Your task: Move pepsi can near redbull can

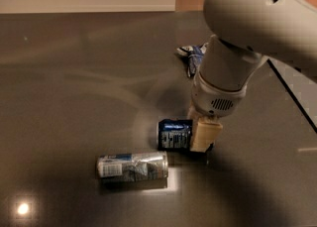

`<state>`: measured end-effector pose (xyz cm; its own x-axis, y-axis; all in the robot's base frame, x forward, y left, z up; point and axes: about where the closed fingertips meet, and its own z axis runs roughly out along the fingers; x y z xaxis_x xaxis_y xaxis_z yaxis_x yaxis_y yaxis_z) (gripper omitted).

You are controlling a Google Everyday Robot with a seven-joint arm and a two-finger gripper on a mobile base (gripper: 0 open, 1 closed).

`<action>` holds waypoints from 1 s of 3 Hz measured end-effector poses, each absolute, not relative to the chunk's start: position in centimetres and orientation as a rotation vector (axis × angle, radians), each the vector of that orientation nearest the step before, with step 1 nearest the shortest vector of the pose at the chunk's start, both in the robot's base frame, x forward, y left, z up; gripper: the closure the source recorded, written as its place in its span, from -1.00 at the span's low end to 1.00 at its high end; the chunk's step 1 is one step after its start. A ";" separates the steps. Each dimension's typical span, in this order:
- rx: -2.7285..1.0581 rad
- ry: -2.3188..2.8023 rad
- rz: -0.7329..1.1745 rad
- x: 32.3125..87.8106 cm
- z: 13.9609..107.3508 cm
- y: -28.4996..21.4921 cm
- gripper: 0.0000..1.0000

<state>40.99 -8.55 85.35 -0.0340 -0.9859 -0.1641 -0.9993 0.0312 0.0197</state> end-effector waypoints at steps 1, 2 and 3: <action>-2.103 2.182 0.200 41.0 84.9 -8.3 -0.28; -2.102 2.178 0.196 41.0 85.0 -8.3 -0.74; -2.101 2.175 0.192 41.1 85.1 -8.2 -1.00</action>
Offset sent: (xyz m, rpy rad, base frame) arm 0.0001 0.0019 -0.0037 0.0015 0.0021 -0.0034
